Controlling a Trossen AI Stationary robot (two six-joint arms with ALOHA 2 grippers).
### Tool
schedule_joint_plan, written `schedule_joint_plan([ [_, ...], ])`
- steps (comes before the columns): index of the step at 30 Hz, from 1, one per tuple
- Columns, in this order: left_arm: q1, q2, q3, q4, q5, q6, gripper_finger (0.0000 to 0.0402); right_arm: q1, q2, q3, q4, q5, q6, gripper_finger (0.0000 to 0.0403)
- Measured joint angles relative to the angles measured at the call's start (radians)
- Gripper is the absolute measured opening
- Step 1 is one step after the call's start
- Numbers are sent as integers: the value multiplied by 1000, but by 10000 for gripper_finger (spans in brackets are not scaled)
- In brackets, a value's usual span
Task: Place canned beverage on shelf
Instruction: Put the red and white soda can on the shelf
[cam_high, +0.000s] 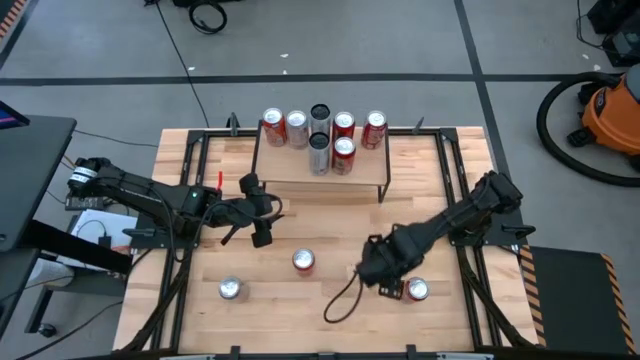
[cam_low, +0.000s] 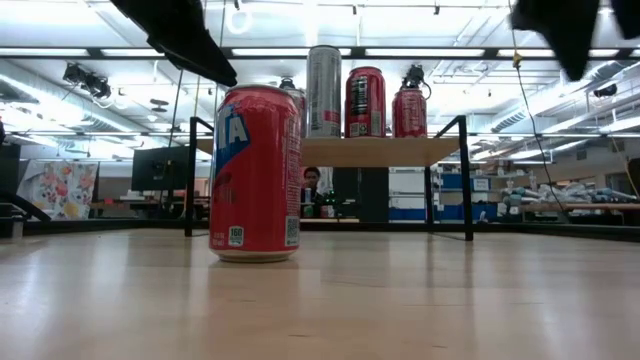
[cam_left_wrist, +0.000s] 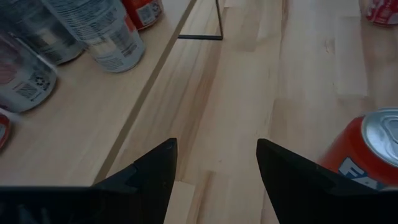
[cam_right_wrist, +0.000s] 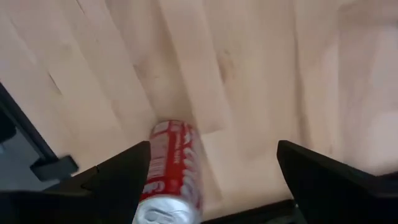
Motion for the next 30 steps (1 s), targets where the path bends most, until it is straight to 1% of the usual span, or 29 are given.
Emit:
schedule_joint_plan([
  [7, -1, 0, 0, 1, 16, 13, 231, 85, -12, -20, 18, -1, 202, 360],
  [12, -1, 0, 0, 3, 16, 0, 231, 137, -55, -20, 18, 61, 348, 359],
  [16, -10, 0, 0, 21, 17, -20, 231, 176, -96, -20, 15, 135, 495, 359],
  [19, -14, 0, 0, 24, 18, -33, 231, 198, -107, -20, 9, 170, 601, 360],
  [21, -14, 0, 0, 23, 18, -44, 231, 206, -107, -20, 0, 170, 665, 364],
  [24, -13, 0, 0, 23, 18, -47, 231, 207, -102, -20, 0, 134, 738, 371],
  [30, -14, 0, 0, 23, 18, -23, 231, 214, -97, -20, 30, 105, 851, 380],
])
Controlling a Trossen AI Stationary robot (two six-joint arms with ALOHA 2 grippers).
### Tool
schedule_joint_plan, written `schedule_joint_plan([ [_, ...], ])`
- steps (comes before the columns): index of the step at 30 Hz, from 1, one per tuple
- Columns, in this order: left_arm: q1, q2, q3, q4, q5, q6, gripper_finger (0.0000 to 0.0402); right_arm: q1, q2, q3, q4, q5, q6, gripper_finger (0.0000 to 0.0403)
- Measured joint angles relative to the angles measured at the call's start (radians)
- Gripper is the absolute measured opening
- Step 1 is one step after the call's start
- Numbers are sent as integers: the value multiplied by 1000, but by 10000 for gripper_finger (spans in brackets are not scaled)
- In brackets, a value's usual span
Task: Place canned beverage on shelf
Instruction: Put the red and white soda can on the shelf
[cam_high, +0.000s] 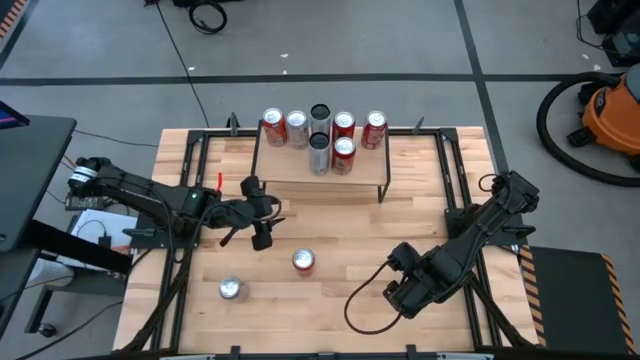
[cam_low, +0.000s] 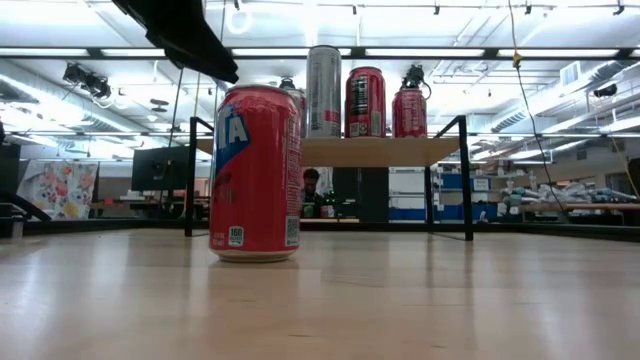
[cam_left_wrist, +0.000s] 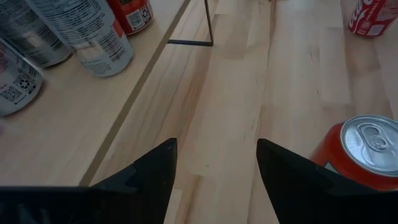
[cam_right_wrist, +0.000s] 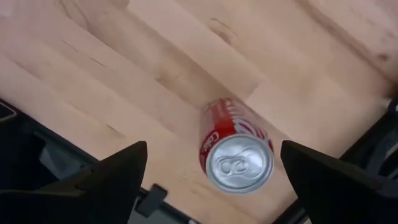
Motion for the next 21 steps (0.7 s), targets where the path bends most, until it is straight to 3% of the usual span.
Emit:
schedule_joint_plan([
  [7, 0, 0, 0, -3, 0, 2, 231, 10, 0, -62, 24, -25, 103, 381],
  [21, 0, 0, 0, -16, 26, -4, 231, 9, 1, -245, 169, -132, 119, 380],
])
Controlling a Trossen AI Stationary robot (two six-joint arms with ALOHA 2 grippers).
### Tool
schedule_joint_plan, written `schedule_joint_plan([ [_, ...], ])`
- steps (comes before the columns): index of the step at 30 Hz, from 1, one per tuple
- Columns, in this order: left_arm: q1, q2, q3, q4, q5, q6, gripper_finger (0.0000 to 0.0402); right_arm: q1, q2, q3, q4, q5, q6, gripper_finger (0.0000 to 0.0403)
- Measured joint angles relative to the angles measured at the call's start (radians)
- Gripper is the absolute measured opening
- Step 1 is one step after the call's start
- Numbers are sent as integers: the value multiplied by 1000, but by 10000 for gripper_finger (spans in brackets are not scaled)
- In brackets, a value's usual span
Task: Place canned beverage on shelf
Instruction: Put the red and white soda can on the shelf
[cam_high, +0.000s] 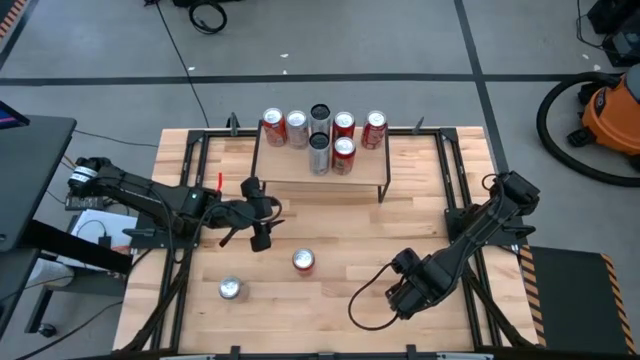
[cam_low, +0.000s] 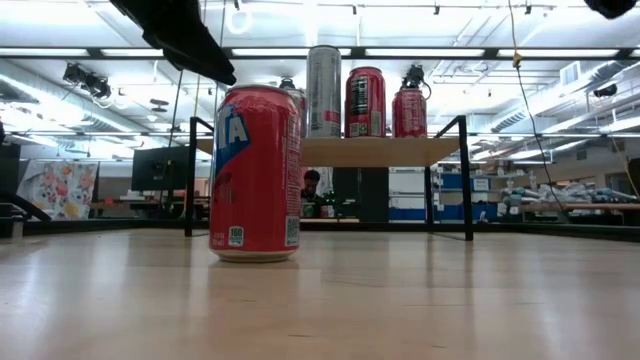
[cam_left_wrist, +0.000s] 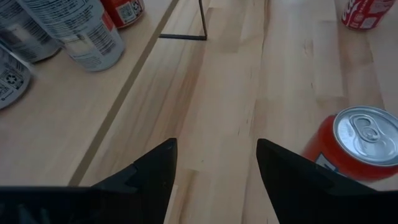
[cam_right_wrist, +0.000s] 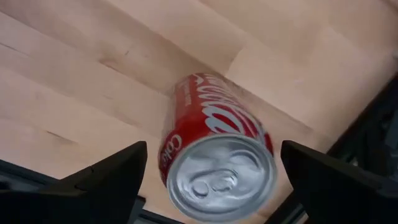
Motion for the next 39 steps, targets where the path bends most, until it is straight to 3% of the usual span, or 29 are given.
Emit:
schedule_joint_plan([
  [6, 0, 0, 0, 1, 0, -5, 231, -1, 0, -65, 100, -47, -6, 371],
  [12, 0, 0, 0, 0, 0, -6, 231, -1, 0, -99, 148, -72, -65, 330],
  [17, 0, 0, 0, 1, 0, -12, 231, -1, -2, -98, 179, -51, -372, 317],
  [23, 0, 0, 0, 0, 0, -25, 231, -9, -3, -97, 149, -4, -786, 338],
  [26, 0, 0, 0, -1, 11, -45, 231, -23, -2, -98, 122, 20, -912, 342],
  [39, 1, 0, 0, -5, 18, -72, 231, -95, 1, -100, 61, 10, -919, 351],
])
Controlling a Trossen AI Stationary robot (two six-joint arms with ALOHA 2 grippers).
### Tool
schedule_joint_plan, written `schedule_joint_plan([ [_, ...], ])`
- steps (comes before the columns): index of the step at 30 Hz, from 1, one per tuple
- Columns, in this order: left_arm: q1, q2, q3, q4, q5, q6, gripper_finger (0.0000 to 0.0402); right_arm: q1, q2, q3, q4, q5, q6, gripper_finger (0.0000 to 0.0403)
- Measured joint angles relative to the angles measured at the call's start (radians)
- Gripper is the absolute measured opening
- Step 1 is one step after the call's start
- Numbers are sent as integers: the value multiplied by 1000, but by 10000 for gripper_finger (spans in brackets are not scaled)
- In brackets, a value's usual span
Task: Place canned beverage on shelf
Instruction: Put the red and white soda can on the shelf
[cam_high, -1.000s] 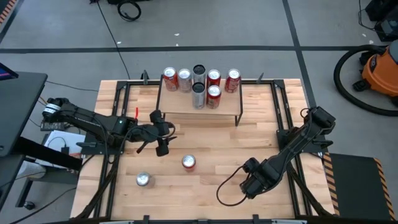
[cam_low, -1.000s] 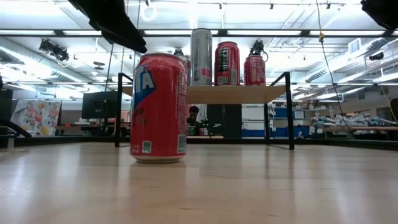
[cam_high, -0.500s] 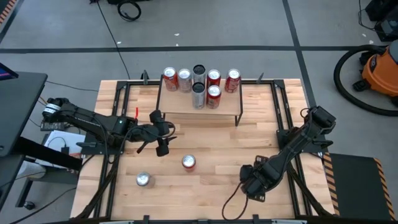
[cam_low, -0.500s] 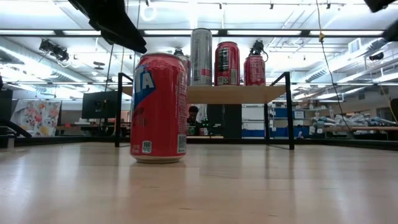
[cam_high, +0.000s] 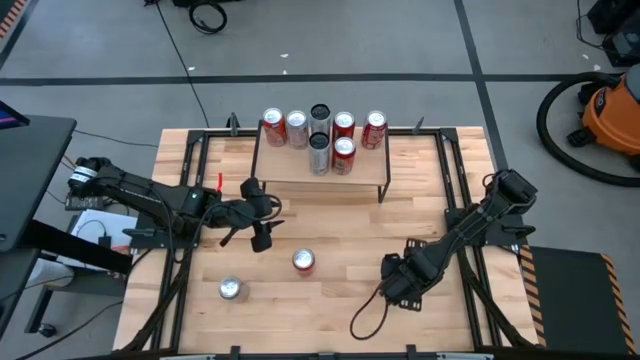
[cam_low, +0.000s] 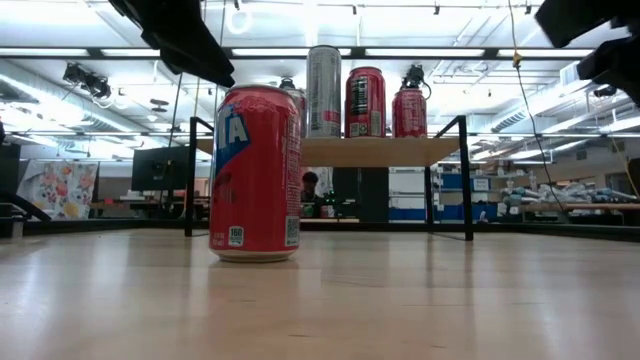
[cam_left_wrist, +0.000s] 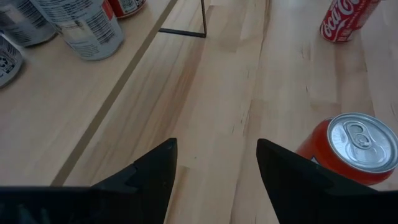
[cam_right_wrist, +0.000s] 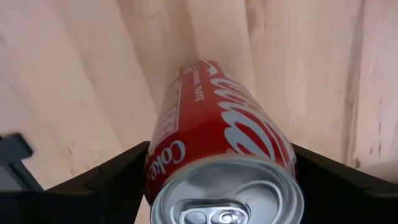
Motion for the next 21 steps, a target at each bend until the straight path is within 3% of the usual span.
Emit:
schedule_joint_plan([
  [12, 0, 0, 0, -1, -2, -3, 231, -47, 0, 0, -6, 2, 2, 366],
  [17, 0, 0, 0, -1, -2, -2, 231, -70, 0, 0, -3, -62, 6, 396],
  [21, 0, 0, 0, -1, -2, -2, 231, -87, 0, 0, -16, -77, 12, 396],
])
